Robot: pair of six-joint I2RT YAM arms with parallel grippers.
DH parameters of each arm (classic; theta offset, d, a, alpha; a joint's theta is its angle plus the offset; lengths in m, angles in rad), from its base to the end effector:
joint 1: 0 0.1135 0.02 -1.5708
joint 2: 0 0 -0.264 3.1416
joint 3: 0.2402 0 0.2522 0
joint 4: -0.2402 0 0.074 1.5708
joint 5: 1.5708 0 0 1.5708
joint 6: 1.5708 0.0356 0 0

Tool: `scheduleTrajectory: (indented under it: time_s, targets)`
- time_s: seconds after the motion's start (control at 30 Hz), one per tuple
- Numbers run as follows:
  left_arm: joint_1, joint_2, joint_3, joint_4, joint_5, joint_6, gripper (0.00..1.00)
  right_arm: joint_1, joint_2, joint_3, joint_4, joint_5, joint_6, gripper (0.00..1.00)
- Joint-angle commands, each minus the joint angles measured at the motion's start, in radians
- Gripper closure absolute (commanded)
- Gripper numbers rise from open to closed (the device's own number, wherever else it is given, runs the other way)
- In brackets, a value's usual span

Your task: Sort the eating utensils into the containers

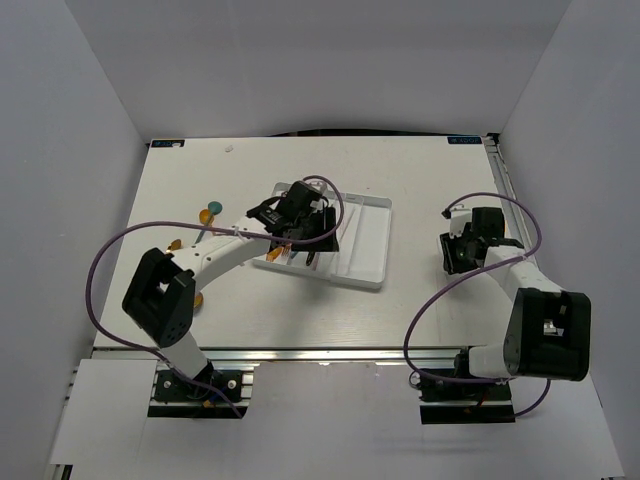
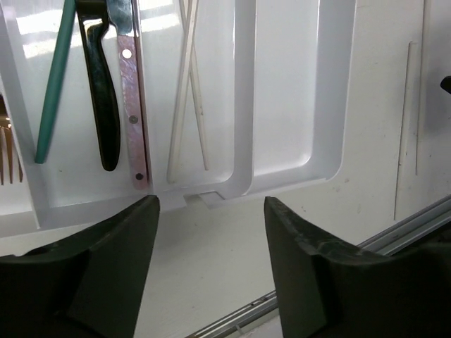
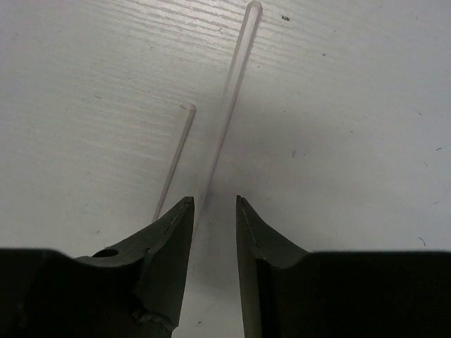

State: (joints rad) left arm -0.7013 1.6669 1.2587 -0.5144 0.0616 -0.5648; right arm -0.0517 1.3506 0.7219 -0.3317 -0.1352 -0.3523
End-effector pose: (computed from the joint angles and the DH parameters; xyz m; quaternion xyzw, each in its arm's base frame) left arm 0.2737 -0.2340 0.2468 0.0744 0.9446 -0.2118 0.2394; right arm 0.2583 -0.0086 0.1860 -0.1626 0.9378 0.0030 0.3066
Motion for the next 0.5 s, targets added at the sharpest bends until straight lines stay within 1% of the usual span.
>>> scheduleTrajectory:
  time_s: [0.0, 0.03, 0.07, 0.13, 0.3, 0.47]
  targets:
    - [0.006, -0.078, -0.019, 0.043, -0.046, 0.011, 0.26, 0.003, 0.033, 0.011, 0.052, 0.031, 0.033, 0.64]
    - [0.006, -0.096, -0.022, 0.047, -0.046, 0.009, 0.24, 0.003, 0.05, 0.014, 0.054, 0.028, 0.038, 0.64]
    - [0.006, -0.102, -0.031, 0.048, -0.083, 0.014, 0.2, 0.004, 0.058, 0.02, 0.056, 0.028, 0.039, 0.65]
    - [0.006, -0.124, -0.039, 0.059, -0.094, 0.017, 0.16, 0.004, 0.079, 0.025, 0.054, 0.02, 0.048, 0.65]
    - [0.008, -0.142, -0.05, 0.068, -0.101, 0.022, 0.16, 0.012, 0.099, 0.031, 0.051, 0.0, 0.07, 0.65]
    - [0.008, -0.141, -0.051, 0.07, -0.101, 0.019, 0.16, 0.021, 0.12, 0.014, 0.051, 0.017, 0.081, 0.64]
